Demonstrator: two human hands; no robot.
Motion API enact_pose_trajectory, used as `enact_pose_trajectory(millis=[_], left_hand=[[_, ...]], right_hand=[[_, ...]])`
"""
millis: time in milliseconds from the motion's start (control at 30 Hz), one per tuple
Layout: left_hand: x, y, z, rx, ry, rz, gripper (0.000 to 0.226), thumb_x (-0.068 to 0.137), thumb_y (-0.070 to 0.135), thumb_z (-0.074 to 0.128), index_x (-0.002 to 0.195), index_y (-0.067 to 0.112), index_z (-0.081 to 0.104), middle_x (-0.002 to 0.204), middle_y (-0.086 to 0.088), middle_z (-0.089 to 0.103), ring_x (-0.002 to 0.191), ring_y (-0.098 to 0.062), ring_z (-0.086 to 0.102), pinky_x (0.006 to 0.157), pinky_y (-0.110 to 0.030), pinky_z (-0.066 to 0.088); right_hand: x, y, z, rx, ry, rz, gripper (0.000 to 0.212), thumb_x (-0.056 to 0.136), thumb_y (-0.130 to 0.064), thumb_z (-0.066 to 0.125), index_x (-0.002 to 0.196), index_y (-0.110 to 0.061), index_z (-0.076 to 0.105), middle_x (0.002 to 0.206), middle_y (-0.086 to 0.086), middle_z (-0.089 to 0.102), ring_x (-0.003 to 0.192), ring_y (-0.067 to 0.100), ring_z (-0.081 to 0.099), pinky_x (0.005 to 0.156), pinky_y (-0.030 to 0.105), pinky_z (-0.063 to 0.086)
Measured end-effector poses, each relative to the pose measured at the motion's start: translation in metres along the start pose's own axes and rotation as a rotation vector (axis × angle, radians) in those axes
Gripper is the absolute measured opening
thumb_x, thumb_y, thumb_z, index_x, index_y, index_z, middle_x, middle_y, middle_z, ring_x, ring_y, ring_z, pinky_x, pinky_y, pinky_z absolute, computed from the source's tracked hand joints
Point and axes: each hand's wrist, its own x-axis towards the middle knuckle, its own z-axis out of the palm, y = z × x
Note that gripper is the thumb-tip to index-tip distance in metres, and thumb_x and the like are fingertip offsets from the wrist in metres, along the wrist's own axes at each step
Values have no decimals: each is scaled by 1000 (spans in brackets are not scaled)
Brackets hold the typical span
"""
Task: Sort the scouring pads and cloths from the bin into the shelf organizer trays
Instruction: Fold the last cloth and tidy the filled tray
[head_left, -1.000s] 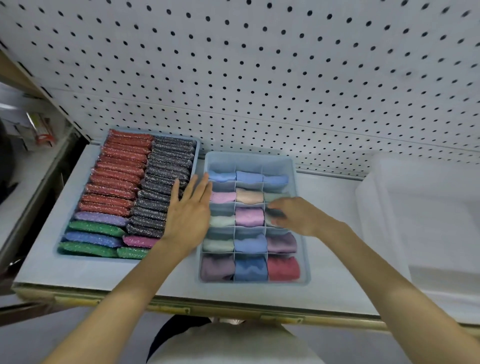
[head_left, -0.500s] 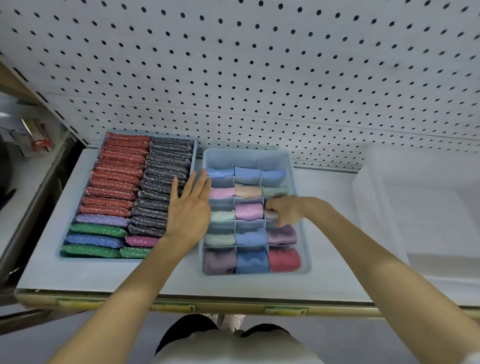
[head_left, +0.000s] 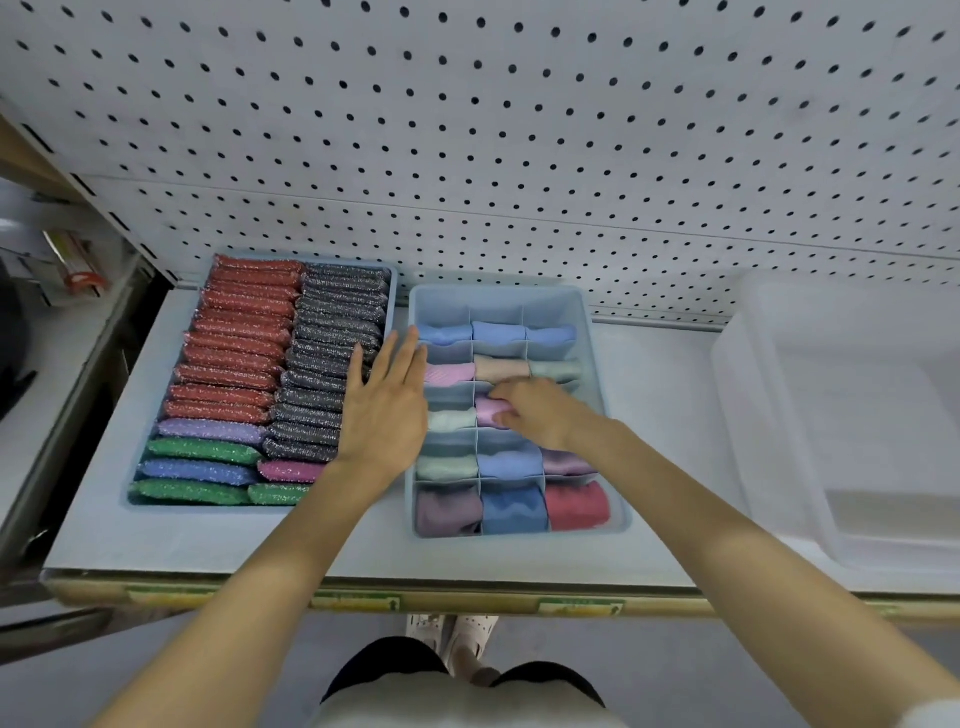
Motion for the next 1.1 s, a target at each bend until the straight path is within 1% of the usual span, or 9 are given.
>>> enact_pose_trajectory(millis=[100, 200, 300, 400, 500, 567, 667, 867, 1100], left_hand=[[0, 0, 1, -7, -3, -1, 61, 98, 18, 37, 154, 12, 14, 163, -3, 1, 150, -20, 0, 120, -50, -2], [1, 0, 0, -3, -1, -9, 61, 99, 19, 36, 155, 13, 11, 163, -2, -3, 150, -19, -2, 120, -49, -3], [1, 0, 1, 11, -2, -9, 61, 99, 19, 35, 154, 13, 11, 163, -2, -2, 150, -19, -2, 119, -49, -3], [2, 1, 2, 9, 7, -7, 60, 98, 17, 37, 154, 12, 15, 163, -2, 1, 150, -19, 0, 119, -50, -2], [7, -1, -3, 29, -10, 5, 60, 98, 17, 38, 154, 10, 16, 163, -4, 1, 150, -20, 1, 119, -52, -3], [12, -2, -7, 74, -38, 14, 61, 98, 18, 36, 154, 9, 12, 163, -5, -3, 150, -21, -1, 120, -52, -3], [18, -3, -10, 131, -65, 31, 61, 99, 18, 34, 154, 8, 10, 163, -7, -4, 150, -22, -2, 119, -52, -4], [24, -4, -14, 206, -88, 59, 64, 97, 16, 37, 154, 7, 8, 163, -8, -5, 150, -23, -4, 118, -51, -7], [28, -9, -14, 42, -38, 46, 65, 100, 13, 37, 154, 13, 2, 163, -5, -4, 150, -20, -1, 120, -44, -3]], right_hand=[[4, -2, -3, -29, -86, 58, 19, 97, -29, 48, 92, -15, 60, 111, 8, 57, 111, 28, 50, 87, 37, 32], [3, 1, -7, 0, -154, 53, 33, 98, -28, 48, 66, -21, 41, 97, 3, 46, 104, 26, 47, 84, 37, 31], [-2, 4, -5, 65, -224, 32, 26, 101, -27, 42, 77, -16, 46, 95, 8, 51, 97, 29, 52, 86, 39, 40], [-7, 4, -7, 56, -278, 40, 30, 102, -30, 39, 114, -9, 57, 122, 10, 58, 116, 31, 51, 101, 42, 37], [-21, 1, -17, 250, -60, 21, 38, 99, -22, 49, 136, -12, 51, 143, 4, 47, 131, 22, 43, 107, 24, 29], [-42, 6, -23, 342, 148, 16, 28, 95, -13, 56, 123, -10, 62, 126, 2, 60, 114, 18, 55, 93, 17, 35], [-74, 16, -11, 191, 78, 11, 12, 89, -8, 57, 90, -4, 68, 91, 6, 69, 86, 25, 62, 79, 32, 48], [-59, 18, 10, -155, -30, 37, 27, 96, -27, 51, 114, -7, 55, 119, 11, 58, 111, 30, 52, 91, 35, 39], [-45, 14, 1, -246, -140, 34, 13, 96, -31, 50, 94, -18, 48, 120, 11, 52, 115, 27, 47, 87, 31, 31]])
